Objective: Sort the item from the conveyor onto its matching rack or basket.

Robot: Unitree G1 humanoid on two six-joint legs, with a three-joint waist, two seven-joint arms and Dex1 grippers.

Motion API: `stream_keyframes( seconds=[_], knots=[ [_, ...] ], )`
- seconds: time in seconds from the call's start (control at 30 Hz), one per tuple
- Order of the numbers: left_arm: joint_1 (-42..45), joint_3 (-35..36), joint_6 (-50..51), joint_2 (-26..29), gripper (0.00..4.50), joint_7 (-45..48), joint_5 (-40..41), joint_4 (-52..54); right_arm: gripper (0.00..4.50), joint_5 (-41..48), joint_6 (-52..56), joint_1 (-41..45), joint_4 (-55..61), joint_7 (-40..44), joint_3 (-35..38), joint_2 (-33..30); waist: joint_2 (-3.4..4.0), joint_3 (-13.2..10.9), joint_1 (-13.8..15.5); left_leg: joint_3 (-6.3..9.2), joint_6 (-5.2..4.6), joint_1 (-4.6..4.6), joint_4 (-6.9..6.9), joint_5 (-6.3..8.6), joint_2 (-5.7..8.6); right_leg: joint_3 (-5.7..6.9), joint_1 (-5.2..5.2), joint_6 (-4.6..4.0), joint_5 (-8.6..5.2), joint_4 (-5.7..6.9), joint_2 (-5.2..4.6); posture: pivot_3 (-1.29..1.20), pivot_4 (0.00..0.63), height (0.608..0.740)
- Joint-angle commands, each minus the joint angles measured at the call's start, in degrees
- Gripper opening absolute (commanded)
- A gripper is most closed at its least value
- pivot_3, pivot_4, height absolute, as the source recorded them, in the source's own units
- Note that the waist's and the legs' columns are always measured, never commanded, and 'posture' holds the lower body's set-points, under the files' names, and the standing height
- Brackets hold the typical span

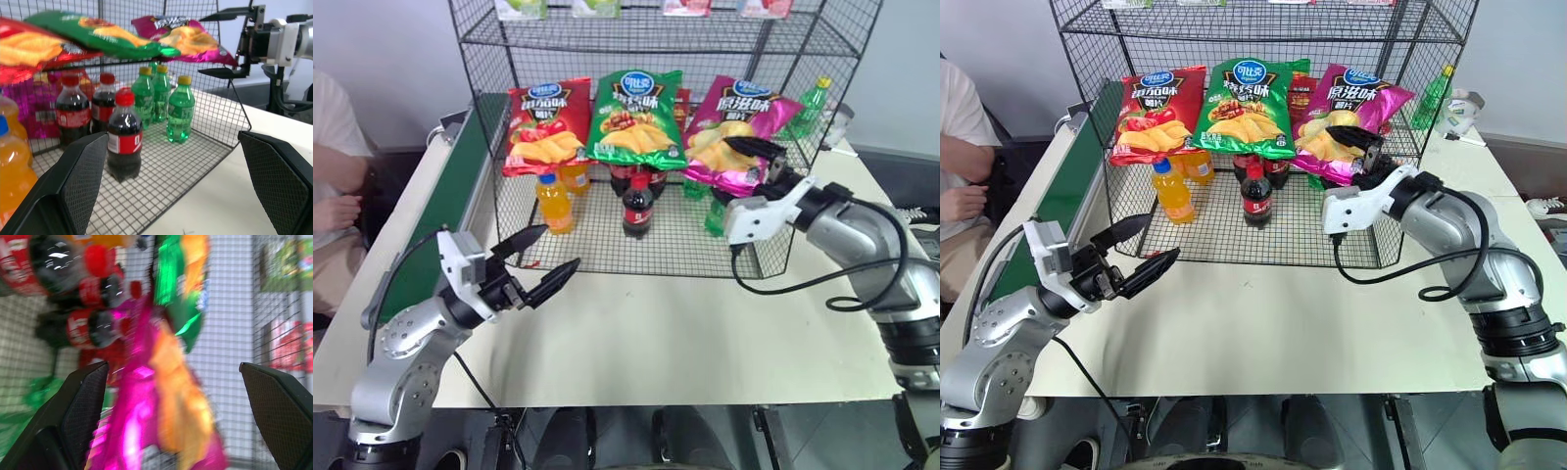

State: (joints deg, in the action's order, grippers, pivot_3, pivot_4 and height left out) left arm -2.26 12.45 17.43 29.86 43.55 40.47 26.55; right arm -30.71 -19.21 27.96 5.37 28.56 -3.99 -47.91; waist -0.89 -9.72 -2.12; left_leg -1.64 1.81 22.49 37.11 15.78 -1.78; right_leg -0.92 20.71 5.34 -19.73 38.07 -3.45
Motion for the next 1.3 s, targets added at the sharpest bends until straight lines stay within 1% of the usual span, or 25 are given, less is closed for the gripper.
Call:
stream_keyframes(
  seconds=[0.03,0.13,0.2,0.33,0.37,0.4,0.6,0.8,0.9,1.13,1.3],
  knots=[
    [0.1,0.8,-0.8,-0.1,4.50,-0.1,0.1,0.8,4.45,-1.2,0.3,1.1,1.3,-2.3,1.6,-0.4,0.00,0.0,-0.2,0.00,0.00,0.00,0.00,0.00,0.00,0.00,0.00,0.00,0.00,0.01,0.00,0.00,0.150,0.739],
    [-0.2,0.2,-0.9,-0.6,4.50,-0.5,-0.1,1.5,3.64,-2.6,1.8,2.7,0.1,-4.1,2.9,-0.9,0.00,0.0,-0.3,0.00,0.00,-0.02,0.02,0.00,0.00,0.00,-0.02,0.00,0.00,0.03,0.00,0.00,0.150,0.739],
    [-0.3,0.1,-1.1,-0.8,4.50,-0.5,-0.3,1.5,2.71,-2.6,1.8,3.0,-0.2,-4.3,2.8,-1.1,0.00,0.0,-0.2,0.00,0.01,-0.02,0.03,0.00,0.00,0.00,-0.02,0.00,0.00,0.04,0.01,0.00,0.150,0.739],
    [-0.4,0.0,-1.3,-1.0,4.50,-0.3,-0.5,1.4,0.70,-2.8,1.4,3.3,-1.4,-5.0,2.5,-1.6,0.00,0.0,-0.2,0.00,0.00,-0.02,0.02,0.00,0.00,0.00,-0.02,0.00,0.00,0.02,0.01,0.00,0.150,0.739],
    [-0.3,0.0,-1.3,-1.1,4.50,-0.4,-0.4,1.4,0.12,-2.9,1.2,3.6,-2.0,-5.2,2.6,-1.8,0.00,0.0,-0.2,0.00,0.00,-0.02,0.02,0.00,0.00,0.00,-0.02,0.00,0.00,0.02,0.01,0.00,0.150,0.739],
    [-0.3,0.0,-1.3,-1.3,4.50,-0.5,-0.4,1.4,0.05,-2.9,1.0,4.0,-2.6,-5.3,2.6,-2.0,0.00,0.0,-0.2,0.00,0.00,-0.02,0.03,0.00,0.00,0.00,-0.02,0.00,0.00,0.02,0.01,0.00,0.150,0.739],
    [-0.3,-1.3,-1.4,-2.3,4.50,-0.7,-1.1,1.9,0.05,-4.0,-1.8,6.6,-9.0,-8.2,2.4,-4.7,0.00,0.0,-0.2,0.00,0.00,-0.02,0.04,0.00,0.00,0.00,-0.03,0.00,0.00,0.03,0.01,0.00,0.150,0.739],
    [0.5,-1.9,-1.6,-2.7,4.50,-0.7,-1.5,1.3,0.05,-0.9,-14.7,6.1,-14.5,-11.2,1.7,-7.4,0.00,0.0,-0.2,-0.02,0.00,-0.02,0.06,-0.01,0.01,-0.01,-0.03,0.00,0.00,0.03,0.01,0.00,0.150,0.739],
    [0.8,-2.2,-1.6,-3.0,4.50,-0.7,-1.6,1.1,0.05,-0.8,-21.3,6.5,-19.3,-14.4,1.8,-8.8,0.00,0.0,-0.3,-0.02,0.01,-0.02,0.06,-0.01,0.00,-0.01,-0.03,0.00,0.00,0.03,0.02,0.00,0.150,0.739],
    [1.4,-2.7,-1.3,-3.4,4.50,-1.1,-1.7,1.4,0.05,-2.7,-30.6,11.5,-30.0,-19.6,1.0,-11.3,0.02,0.0,-0.4,-0.04,0.05,-0.03,0.09,-0.03,0.00,-0.03,-0.03,0.00,0.00,0.05,0.04,0.00,0.150,0.739],
    [1.3,-3.3,-0.9,-3.9,4.50,-1.5,-1.7,2.0,0.05,-3.9,-37.5,16.8,-38.9,-22.3,-1.0,-11.4,0.02,0.0,-0.4,-0.05,0.23,-0.05,0.10,-0.14,-0.01,-0.05,-0.04,0.00,0.00,0.05,0.05,0.00,0.150,0.739]
  ],
)
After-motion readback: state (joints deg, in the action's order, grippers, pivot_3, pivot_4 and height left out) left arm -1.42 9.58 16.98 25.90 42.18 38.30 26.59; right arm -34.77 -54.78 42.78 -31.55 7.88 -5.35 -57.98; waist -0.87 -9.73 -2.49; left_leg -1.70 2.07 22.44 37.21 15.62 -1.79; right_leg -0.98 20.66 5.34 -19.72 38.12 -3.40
